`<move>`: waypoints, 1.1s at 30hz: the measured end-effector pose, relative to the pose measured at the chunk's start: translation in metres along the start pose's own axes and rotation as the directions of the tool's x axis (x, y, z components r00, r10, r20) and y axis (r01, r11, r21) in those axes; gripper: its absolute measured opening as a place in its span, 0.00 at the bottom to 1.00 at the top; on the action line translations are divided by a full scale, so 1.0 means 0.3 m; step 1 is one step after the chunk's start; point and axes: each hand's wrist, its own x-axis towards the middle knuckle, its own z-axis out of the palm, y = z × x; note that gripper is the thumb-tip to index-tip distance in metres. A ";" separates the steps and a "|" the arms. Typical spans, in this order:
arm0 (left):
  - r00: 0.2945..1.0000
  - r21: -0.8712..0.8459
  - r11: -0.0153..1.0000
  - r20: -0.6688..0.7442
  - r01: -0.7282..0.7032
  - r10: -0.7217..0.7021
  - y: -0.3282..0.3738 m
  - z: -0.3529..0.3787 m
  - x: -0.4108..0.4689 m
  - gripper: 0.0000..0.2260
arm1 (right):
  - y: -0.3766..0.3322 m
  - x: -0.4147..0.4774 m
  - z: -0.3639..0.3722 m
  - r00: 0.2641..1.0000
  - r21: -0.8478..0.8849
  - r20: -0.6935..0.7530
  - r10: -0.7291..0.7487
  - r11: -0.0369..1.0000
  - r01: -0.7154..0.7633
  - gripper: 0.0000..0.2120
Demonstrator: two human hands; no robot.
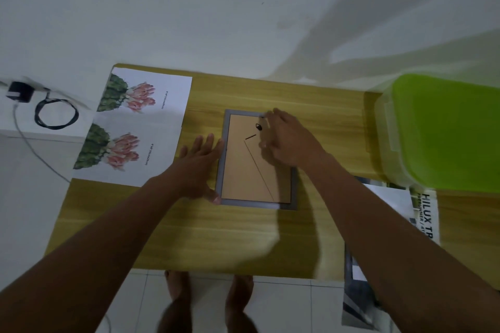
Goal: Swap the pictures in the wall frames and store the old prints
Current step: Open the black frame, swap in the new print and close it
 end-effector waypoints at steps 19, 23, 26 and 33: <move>1.000 -0.034 0.999 -0.004 0.016 -0.016 -0.011 0.012 0.011 0.61 | 0.026 0.076 -0.042 0.992 0.041 0.120 0.023 0.999 -0.028 0.36; 1.000 -0.042 0.999 0.000 0.016 -0.016 -0.013 0.013 0.015 0.62 | 0.024 0.083 -0.039 0.991 0.060 0.125 0.048 0.997 -0.056 0.36; 1.000 -0.044 0.999 -0.004 0.019 -0.019 -0.015 0.013 0.015 0.62 | 0.016 0.089 -0.049 0.991 0.029 0.127 0.039 0.999 -0.043 0.36; 1.000 -0.043 0.999 -0.004 0.021 -0.021 -0.016 0.016 0.017 0.62 | 0.001 0.097 -0.059 0.987 -0.120 0.159 -0.034 0.991 0.053 0.25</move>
